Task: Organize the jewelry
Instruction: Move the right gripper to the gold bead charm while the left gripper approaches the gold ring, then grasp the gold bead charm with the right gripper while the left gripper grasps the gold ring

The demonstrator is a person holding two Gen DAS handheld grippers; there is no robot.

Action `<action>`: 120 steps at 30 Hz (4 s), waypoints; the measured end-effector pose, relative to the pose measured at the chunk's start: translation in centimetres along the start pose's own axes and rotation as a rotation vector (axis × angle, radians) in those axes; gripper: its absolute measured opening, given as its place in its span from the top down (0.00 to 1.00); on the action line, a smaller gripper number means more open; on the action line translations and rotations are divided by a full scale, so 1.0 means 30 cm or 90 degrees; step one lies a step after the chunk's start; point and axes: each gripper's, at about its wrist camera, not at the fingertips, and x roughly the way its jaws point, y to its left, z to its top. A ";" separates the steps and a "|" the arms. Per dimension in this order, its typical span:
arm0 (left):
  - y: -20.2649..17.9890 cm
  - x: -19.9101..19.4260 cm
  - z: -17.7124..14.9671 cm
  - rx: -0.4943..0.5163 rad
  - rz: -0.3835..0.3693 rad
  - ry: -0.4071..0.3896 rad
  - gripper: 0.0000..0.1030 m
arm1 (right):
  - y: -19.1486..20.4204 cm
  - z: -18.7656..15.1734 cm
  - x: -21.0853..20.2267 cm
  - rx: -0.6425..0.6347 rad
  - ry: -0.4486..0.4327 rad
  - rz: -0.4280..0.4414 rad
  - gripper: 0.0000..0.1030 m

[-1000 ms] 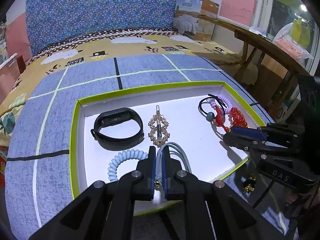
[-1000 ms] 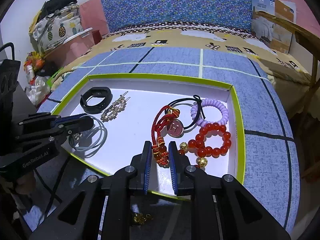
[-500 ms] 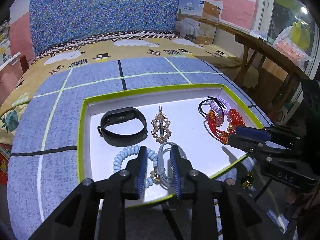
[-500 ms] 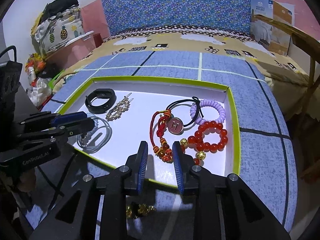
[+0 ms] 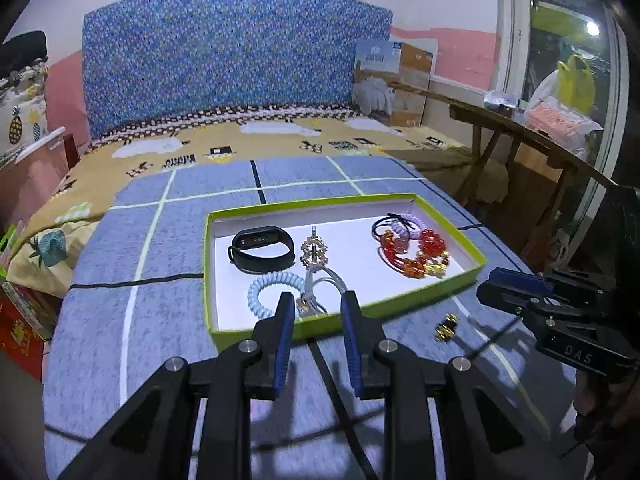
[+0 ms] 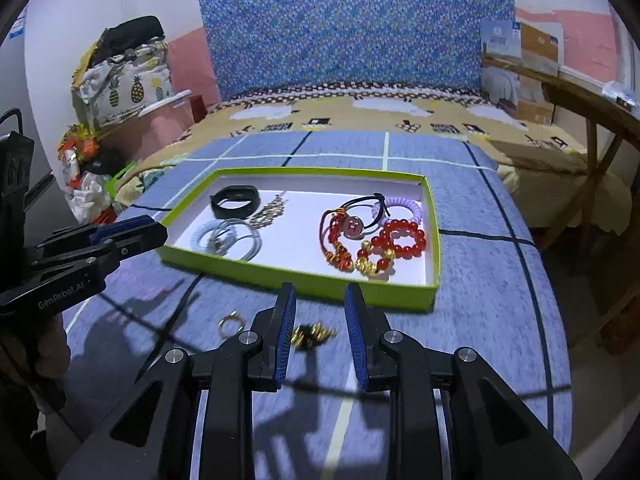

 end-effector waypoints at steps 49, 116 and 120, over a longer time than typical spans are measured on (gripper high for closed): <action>-0.060 -0.134 -0.141 0.000 -0.019 0.001 0.70 | 0.037 -0.132 -0.109 0.033 -0.008 -0.003 0.69; -0.138 0.155 -0.113 0.022 -0.082 0.127 0.65 | -0.035 -0.080 0.097 0.073 0.070 0.007 0.76; -0.162 0.170 -0.108 0.036 -0.065 0.137 0.65 | -0.052 -0.084 0.090 0.081 0.066 0.007 0.76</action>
